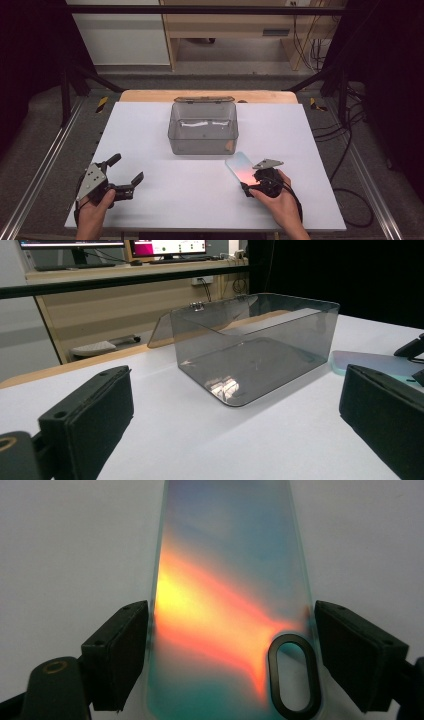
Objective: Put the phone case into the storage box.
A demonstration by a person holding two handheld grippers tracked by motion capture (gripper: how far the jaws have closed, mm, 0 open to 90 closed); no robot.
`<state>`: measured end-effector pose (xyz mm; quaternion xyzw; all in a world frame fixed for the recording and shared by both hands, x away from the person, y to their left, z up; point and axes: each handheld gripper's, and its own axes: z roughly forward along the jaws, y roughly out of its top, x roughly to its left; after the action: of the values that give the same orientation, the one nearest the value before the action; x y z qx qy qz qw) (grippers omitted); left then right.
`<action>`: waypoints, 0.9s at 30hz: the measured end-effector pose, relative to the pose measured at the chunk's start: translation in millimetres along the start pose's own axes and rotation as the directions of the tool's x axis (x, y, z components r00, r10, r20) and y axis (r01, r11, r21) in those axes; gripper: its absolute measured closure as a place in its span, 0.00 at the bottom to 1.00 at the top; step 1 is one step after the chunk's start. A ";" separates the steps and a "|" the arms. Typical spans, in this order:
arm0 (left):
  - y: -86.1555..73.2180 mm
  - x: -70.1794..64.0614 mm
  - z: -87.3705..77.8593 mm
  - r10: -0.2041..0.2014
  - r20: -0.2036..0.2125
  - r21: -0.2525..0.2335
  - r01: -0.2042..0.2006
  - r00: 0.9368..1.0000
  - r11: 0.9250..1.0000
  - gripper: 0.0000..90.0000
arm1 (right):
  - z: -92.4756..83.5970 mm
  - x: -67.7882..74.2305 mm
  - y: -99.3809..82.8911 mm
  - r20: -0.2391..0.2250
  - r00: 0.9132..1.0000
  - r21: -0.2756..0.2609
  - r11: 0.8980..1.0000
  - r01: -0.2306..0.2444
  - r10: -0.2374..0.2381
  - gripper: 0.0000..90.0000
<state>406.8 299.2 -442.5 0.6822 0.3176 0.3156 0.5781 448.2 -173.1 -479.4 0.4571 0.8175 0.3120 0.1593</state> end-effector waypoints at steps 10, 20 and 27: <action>7.4 -29.6 16.8 0.087 0.033 0.070 -0.089 0.996 0.994 0.03 | -16.2 -5.6 4.4 -0.100 0.995 0.025 0.999 -0.028 0.031 0.20; 31.7 -68.2 42.4 0.284 0.098 0.098 -0.293 0.954 0.951 0.02 | -42.8 6.4 35.3 -0.175 0.984 0.078 0.995 0.056 -0.041 0.20; 43.2 -84.0 57.7 0.394 0.160 0.065 -0.408 0.905 0.911 0.03 | -54.0 20.4 64.3 -0.188 0.975 0.101 0.986 0.136 -0.116 0.20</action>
<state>405.5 192.7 -412.7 0.7811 0.1431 0.3619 0.4884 449.6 -150.6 -395.9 0.3823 0.8723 0.2947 0.0778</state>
